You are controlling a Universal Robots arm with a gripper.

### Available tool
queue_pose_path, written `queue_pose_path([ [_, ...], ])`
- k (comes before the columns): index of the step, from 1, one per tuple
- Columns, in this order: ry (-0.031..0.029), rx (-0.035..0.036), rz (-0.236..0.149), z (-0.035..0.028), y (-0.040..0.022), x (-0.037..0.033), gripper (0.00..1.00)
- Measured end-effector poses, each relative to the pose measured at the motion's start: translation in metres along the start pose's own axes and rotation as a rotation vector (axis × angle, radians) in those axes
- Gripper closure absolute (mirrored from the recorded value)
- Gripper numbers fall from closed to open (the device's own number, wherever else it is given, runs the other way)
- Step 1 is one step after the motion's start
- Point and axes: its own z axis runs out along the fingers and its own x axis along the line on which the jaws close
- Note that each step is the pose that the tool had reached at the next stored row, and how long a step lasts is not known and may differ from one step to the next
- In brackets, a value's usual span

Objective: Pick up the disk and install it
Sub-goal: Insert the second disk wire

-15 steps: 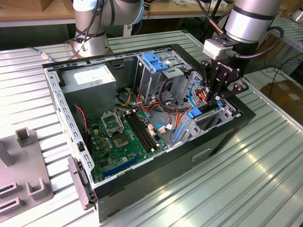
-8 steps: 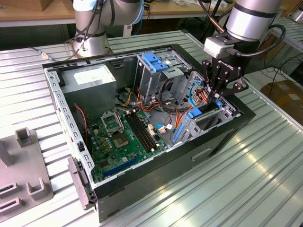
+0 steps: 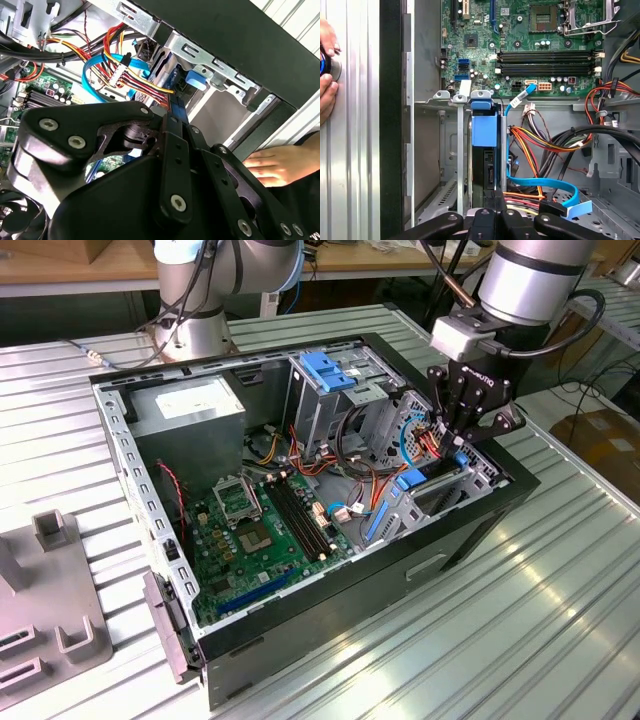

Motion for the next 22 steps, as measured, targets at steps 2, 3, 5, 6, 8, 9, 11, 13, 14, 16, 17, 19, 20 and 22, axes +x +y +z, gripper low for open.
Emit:
queue_pose_path([
  [2,0.0,0.0,0.0,-0.0006,0.0,0.0001,0.9],
  [3,0.0,0.0,0.0,-0.0009,0.0,0.0001,0.9],
  [5,0.0,0.0,0.0,-0.0013,0.0,0.0002,0.9],
  [6,0.0,0.0,0.0,-0.0016,0.0,0.0002,0.9],
  [8,0.0,0.0,0.0,-0.0017,0.0,0.0002,0.9],
  [9,0.0,0.0,0.0,-0.0018,0.0,0.0002,0.9],
  [11,0.0,0.0,0.0,-0.0018,0.0,0.0002,0.9],
  [13,0.0,0.0,0.0,-0.002,0.0,0.0002,0.9],
  [14,0.0,0.0,0.0,-0.002,0.0,0.0002,0.9],
  [16,-0.0001,0.0,0.0,-0.0021,0.0,0.0002,0.9],
  [17,-0.0007,0.0,0.0,-0.0023,0.0,0.0003,0.9],
  [19,-0.001,0.0,0.0,-0.0051,-0.0001,0.0006,0.9],
  [20,-0.001,0.0,0.0,-0.0067,-0.0001,0.0008,0.9],
  [22,-0.0036,0.0,0.0,-0.0079,0.0017,0.0009,0.9],
])
